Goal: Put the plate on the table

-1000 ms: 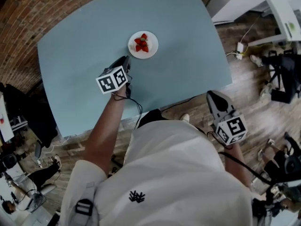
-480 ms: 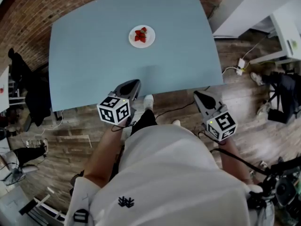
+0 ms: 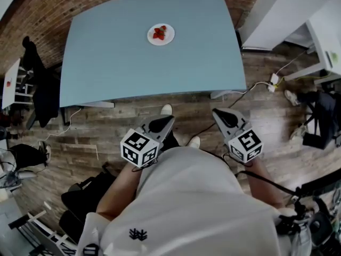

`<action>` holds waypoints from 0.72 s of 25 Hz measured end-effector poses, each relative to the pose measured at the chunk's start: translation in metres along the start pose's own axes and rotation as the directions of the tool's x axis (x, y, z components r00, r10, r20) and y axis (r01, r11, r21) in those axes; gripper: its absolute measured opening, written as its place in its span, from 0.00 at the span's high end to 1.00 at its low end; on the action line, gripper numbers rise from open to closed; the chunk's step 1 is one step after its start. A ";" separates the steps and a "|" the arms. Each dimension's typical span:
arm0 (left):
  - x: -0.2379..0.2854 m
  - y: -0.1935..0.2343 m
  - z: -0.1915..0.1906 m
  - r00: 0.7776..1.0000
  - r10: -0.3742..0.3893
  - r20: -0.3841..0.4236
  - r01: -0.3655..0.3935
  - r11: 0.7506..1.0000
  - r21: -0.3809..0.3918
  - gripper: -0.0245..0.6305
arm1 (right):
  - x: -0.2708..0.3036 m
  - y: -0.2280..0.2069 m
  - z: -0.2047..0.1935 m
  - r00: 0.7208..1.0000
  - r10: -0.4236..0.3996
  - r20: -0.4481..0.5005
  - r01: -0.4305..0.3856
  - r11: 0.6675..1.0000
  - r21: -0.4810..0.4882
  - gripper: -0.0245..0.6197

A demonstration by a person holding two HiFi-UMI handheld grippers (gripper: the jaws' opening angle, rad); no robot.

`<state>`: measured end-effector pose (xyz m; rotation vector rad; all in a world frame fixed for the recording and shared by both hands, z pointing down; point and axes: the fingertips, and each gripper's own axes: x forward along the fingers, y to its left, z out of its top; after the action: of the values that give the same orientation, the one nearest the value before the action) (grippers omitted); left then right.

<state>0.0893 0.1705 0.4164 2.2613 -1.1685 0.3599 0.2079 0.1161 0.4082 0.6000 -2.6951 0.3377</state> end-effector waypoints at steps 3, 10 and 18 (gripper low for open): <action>0.003 -0.017 -0.016 1.000 0.001 -0.009 -0.001 1.000 -0.010 0.96 | -0.019 0.007 -0.007 1.000 0.000 0.000 0.000 1.000 -0.013 0.95; 0.012 -0.041 -0.022 0.999 -0.013 -0.030 0.015 0.998 0.062 0.96 | -0.060 0.014 -0.019 0.998 -0.053 0.018 0.053 0.998 -0.032 0.95; 0.008 -0.030 -0.010 1.000 -0.030 0.004 0.029 0.997 0.076 0.96 | -0.050 0.023 -0.011 0.997 -0.080 0.014 0.081 0.995 -0.065 0.95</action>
<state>0.1187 0.1844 0.4174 2.3438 -1.1405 0.3935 0.2430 0.1576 0.3954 0.6910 -2.6724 0.2240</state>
